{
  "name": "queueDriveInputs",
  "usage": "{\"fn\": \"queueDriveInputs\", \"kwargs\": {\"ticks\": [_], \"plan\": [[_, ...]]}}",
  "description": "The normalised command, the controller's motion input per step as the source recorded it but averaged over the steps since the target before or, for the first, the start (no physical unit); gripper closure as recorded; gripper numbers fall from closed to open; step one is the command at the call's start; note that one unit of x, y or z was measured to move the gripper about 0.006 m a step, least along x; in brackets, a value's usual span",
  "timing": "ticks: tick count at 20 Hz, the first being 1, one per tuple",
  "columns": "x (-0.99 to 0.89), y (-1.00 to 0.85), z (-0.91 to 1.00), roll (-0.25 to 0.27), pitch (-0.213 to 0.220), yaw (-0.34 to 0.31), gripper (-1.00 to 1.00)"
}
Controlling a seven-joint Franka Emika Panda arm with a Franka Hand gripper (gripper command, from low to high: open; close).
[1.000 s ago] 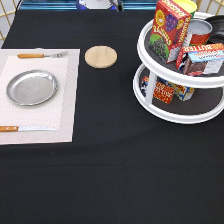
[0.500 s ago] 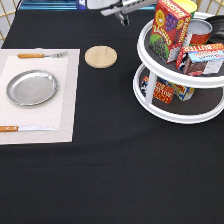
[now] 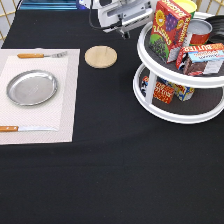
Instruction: Pick up the bowl from the lazy Susan and put bowl on the plate
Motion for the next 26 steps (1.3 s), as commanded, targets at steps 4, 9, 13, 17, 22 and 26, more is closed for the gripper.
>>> {"fn": "queueDriveInputs", "kwargs": {"ticks": [4, 9, 13, 17, 22, 26], "plan": [[0.18, -0.21, -0.06, 0.088, -0.011, -0.032, -1.00], [0.47, -0.29, -0.08, 0.096, -0.002, 0.010, -1.00], [0.47, -0.29, -0.14, 0.102, -0.031, 0.030, -1.00], [0.55, -0.31, -0.01, 0.084, -0.087, 0.004, -1.00], [0.65, -0.26, 0.00, 0.086, -0.117, 0.016, -1.00], [0.62, -0.07, 0.00, 0.053, -0.079, 0.078, -1.00]]}}
